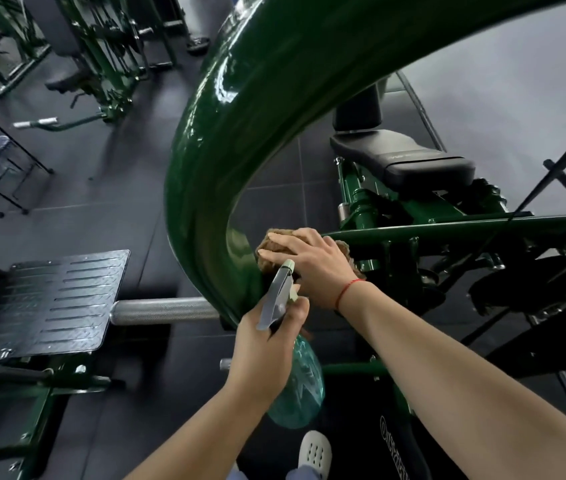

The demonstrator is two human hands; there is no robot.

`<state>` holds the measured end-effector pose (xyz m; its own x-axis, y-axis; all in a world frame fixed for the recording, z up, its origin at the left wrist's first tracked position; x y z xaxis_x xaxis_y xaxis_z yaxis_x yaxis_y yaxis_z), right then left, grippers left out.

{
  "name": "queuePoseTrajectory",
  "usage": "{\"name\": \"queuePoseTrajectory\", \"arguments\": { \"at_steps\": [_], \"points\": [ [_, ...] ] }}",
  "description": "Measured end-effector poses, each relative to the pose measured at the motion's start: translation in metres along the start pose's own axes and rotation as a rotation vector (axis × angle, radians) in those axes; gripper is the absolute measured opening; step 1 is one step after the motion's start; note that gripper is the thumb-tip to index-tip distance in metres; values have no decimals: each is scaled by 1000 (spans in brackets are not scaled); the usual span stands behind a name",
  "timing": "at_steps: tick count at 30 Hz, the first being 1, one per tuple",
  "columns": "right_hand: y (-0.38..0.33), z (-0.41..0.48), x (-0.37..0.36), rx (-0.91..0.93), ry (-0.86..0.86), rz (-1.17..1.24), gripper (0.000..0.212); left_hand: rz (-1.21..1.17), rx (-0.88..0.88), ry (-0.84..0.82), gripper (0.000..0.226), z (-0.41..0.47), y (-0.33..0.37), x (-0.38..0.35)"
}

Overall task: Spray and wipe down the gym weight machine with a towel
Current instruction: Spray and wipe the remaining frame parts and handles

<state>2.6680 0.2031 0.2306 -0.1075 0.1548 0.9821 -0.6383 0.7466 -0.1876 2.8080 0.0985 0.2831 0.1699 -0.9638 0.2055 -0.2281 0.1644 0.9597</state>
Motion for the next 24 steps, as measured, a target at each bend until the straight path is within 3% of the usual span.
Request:
{"name": "queuePoseTrajectory", "arguments": {
  "at_steps": [3, 5, 9, 12, 15, 18, 23, 24],
  "points": [
    [10, 0, 4, -26, 10, -9, 67, -38, 0, 40, 46, 4, 0, 3],
    [20, -1, 10, -140, 20, 0, 62, -32, 9, 32, 56, 6, 0, 3],
    [51, 3, 26, -516, 11, 62, 48, -25, 47, -4, 21, 6, 0, 6],
    [57, 23, 35, -610, -126, 32, 40, 6, 41, 11, 15, 3, -1, 9],
    [47, 45, 36, -558, -196, 52, 47, -15, 55, 32, 8, -1, 1, 11],
    [28, 63, 41, -385, -283, 119, 55, 20, 53, 37, 11, -3, -2, 15],
    [-23, 85, 35, -29, -424, 29, 14, 130, 16, 32, 12, -4, -2, 17],
    [-29, 87, 34, -25, -419, 49, 18, 141, 13, 35, 12, -4, -2, 16]
  ]
}}
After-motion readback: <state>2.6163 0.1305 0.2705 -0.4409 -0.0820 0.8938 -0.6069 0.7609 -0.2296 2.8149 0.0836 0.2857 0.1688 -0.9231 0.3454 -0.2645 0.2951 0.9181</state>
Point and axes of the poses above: each hand's wrist, its own z-axis towards the middle knuckle, its own x-axis out of the back of the hand, y = z × x, the point moved 1 cm from there along z, towards the middle knuckle, and after that the axes turned 5 degrees about -z, right-handed, at the moved point
